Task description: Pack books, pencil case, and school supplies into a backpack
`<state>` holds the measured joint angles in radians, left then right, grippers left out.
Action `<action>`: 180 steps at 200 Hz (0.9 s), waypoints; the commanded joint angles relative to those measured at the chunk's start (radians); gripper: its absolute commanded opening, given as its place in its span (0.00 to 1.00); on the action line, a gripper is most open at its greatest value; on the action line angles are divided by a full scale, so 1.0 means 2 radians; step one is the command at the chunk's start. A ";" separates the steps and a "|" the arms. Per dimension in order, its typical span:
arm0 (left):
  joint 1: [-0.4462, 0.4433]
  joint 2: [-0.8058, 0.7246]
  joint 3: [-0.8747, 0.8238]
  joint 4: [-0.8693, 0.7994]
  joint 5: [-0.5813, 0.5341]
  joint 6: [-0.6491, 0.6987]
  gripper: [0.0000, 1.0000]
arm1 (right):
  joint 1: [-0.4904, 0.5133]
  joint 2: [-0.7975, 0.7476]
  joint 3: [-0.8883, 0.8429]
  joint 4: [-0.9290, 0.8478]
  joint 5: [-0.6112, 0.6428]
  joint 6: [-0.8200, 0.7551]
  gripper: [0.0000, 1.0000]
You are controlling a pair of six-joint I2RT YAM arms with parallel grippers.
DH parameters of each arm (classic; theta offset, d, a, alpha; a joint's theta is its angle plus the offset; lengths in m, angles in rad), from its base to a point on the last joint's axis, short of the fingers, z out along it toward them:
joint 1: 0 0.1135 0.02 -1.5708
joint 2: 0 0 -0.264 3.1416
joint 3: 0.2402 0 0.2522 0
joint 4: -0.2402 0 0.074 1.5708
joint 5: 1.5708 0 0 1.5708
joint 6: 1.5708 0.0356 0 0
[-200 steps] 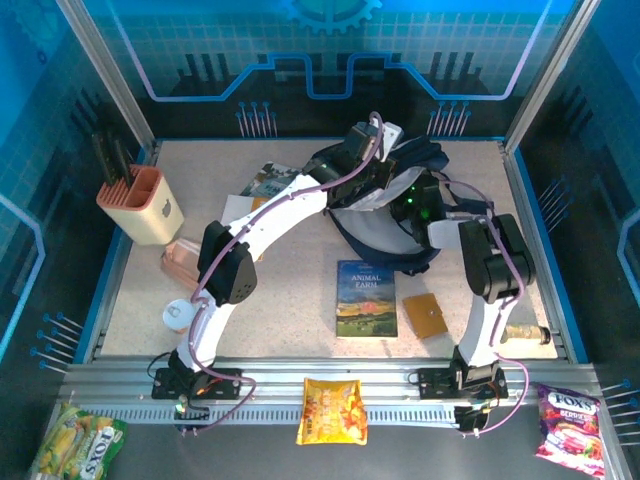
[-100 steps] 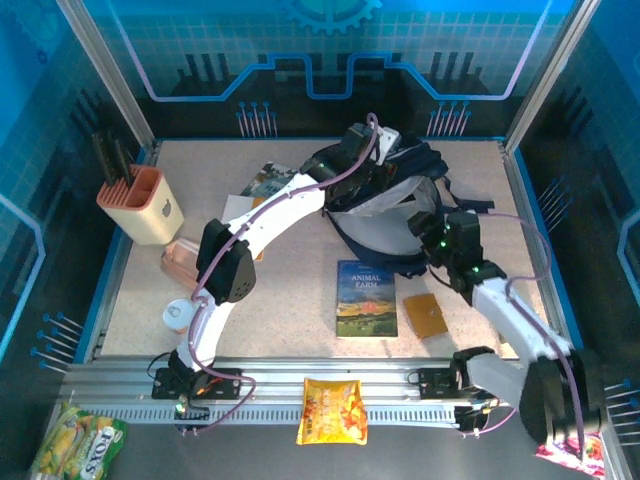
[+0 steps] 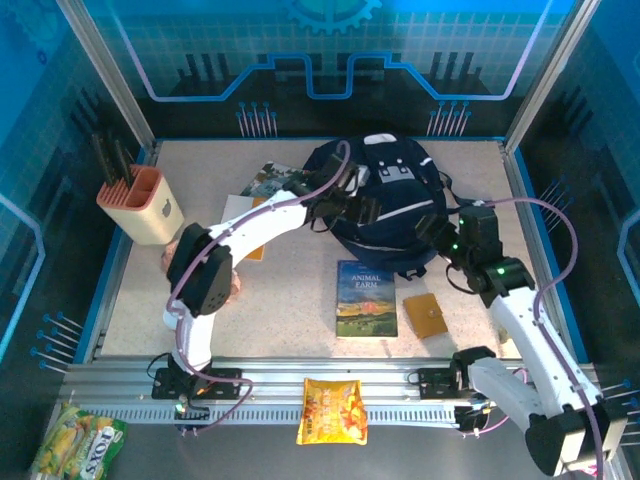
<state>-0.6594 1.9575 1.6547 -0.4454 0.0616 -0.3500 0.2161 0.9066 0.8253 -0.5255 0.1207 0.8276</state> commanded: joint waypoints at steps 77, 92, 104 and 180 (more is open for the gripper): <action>0.014 -0.143 -0.298 0.065 0.118 -0.202 0.64 | 0.213 0.150 -0.022 0.035 -0.004 0.005 0.74; 0.014 -0.144 -0.315 0.076 0.127 -0.209 0.63 | 0.234 0.172 -0.032 0.044 0.001 0.012 0.74; 0.014 -0.141 -0.325 0.083 0.138 -0.213 0.61 | 0.242 0.189 -0.043 0.056 0.000 0.017 0.73; 0.014 -0.113 -0.335 0.095 0.174 -0.213 0.55 | 0.271 0.295 -0.042 0.049 0.021 0.005 0.73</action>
<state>-0.6277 1.7134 0.9962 -0.2630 0.3672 -0.7650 0.7261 1.4410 0.7258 -0.4244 0.1638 0.8448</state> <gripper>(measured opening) 0.552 0.731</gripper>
